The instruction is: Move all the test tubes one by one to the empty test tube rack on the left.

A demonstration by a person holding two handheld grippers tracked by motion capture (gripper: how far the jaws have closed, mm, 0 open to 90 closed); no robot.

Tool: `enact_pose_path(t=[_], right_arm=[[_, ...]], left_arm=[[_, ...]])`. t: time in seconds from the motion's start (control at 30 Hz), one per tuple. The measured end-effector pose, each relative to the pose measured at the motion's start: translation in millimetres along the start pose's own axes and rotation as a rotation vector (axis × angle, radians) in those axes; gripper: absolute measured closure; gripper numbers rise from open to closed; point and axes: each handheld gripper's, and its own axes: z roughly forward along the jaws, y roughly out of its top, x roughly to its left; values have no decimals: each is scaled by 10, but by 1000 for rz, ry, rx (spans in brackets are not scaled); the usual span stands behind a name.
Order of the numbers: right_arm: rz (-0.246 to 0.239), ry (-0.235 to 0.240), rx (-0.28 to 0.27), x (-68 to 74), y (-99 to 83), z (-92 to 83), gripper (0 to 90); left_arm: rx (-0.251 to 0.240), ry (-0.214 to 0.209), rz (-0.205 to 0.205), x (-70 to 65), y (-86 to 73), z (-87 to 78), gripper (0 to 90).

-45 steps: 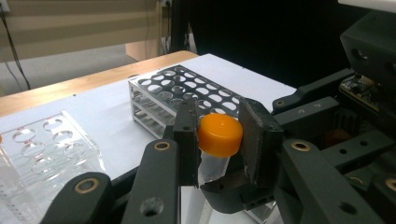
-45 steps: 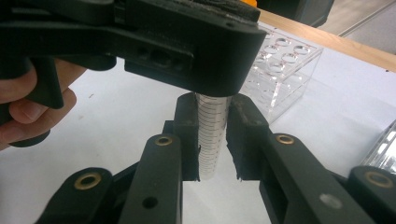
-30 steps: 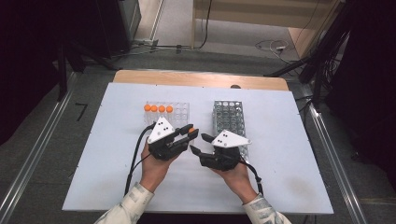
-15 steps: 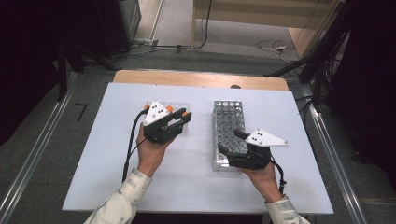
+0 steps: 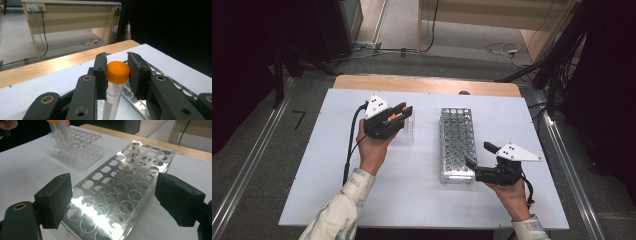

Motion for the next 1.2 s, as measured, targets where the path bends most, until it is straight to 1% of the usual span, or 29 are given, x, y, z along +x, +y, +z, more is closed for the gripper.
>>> enact_pose_path(t=[0.1,0.17,0.33,0.4,0.57,0.67,0.8,0.87,1.07,1.1,1.2], right_arm=[[3,-6,-3,-41,-25,-25,132],[11,-11,0,-50,-36,-35,132],[10,-13,3,-53,-43,-38,132],[8,-14,2,-49,-42,-38,132],[9,-15,4,-49,-44,-38,133],[11,-15,0,-54,-43,-43,133],[8,-15,-1,-51,-43,-42,133],[6,-15,0,-43,-43,-43,134],[8,-16,4,-43,-46,-40,134],[6,-16,5,-43,-48,-37,134],[6,-15,9,-37,-49,-31,134]], left_arm=[[-7,11,-6,39,7,13,702],[-14,19,-10,61,19,24,703],[-26,41,-7,107,56,92,702],[-26,57,-6,132,56,129,703],[-11,76,-10,187,15,198,702],[-7,76,-15,196,-9,207,702],[-1,83,-9,193,-63,216,702],[3,82,-15,211,-107,219,702],[32,80,2,206,-249,251,700],[34,83,9,202,-266,254,700],[40,90,12,192,-315,263,699]])
